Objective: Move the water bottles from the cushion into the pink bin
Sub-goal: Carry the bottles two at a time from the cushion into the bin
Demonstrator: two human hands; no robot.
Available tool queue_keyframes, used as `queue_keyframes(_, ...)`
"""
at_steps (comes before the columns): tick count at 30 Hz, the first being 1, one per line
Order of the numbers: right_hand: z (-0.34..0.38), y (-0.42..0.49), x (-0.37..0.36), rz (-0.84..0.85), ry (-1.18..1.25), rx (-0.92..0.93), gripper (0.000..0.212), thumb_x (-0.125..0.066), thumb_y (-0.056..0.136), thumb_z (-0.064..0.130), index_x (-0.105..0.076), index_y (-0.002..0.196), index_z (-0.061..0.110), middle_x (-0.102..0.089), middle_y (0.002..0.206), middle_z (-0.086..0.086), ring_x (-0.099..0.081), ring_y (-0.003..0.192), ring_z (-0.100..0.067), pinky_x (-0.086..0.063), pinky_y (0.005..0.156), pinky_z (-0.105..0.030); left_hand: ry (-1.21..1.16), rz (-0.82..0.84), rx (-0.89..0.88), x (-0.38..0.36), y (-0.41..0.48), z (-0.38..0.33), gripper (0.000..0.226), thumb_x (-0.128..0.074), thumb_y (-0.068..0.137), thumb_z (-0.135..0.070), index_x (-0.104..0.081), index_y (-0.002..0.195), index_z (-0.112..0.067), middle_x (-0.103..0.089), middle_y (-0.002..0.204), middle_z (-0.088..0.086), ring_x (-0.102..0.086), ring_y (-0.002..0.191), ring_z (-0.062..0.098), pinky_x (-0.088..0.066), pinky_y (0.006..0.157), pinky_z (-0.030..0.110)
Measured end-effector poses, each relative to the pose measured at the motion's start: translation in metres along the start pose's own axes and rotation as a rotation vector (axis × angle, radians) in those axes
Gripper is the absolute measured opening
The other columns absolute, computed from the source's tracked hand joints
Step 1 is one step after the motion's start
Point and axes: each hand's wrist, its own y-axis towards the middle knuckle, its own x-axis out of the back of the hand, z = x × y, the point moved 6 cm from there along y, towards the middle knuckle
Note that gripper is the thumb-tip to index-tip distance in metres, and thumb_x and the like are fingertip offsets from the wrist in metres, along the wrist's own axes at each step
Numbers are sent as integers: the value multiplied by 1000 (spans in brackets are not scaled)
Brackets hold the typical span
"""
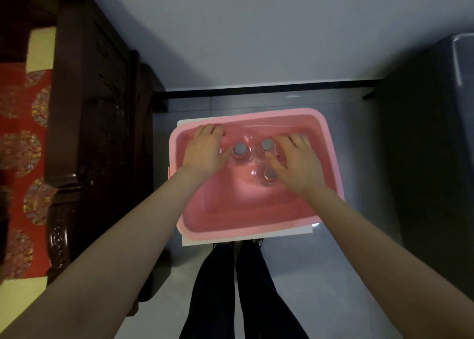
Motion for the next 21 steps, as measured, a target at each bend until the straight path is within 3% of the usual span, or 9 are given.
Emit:
queue_keyframes(5,28,-4,34,0,7,78,42,-47,96,37,-54,130,12,-55,130,-10,-44,122,-29,-40,98,-40,-145,-83,-2,53,-35,-8,45,-63,84,-24,-54,126,-11,-55,130,8,-44,124,27,-35,103,37)
queue_keyframes(9,70,-13,62,2,27,187,45,-47,97,34,-49,137,15,-49,141,-8,-41,130,-26,-40,103,-41,-223,-226,39,107,-88,3,48,-68,83,-18,-54,127,-8,-56,126,11,-49,119,26,-32,96,25)
queue_keyframes(16,175,-38,100,-80,88,395,43,-48,98,34,-51,135,14,-52,136,-5,-41,127,-22,-34,104,-32,-244,-438,205,190,-192,61,54,-70,83,-23,-51,132,-14,-56,131,7,-50,124,23,-34,96,24)
queue_keyframes(21,267,-76,83,-74,78,554,42,-48,98,35,-54,132,12,-54,133,-6,-44,125,-25,-34,101,-32,-276,-576,315,229,-290,112,54,-72,82,-26,-51,131,-20,-55,132,3,-50,123,19,-36,93,22)
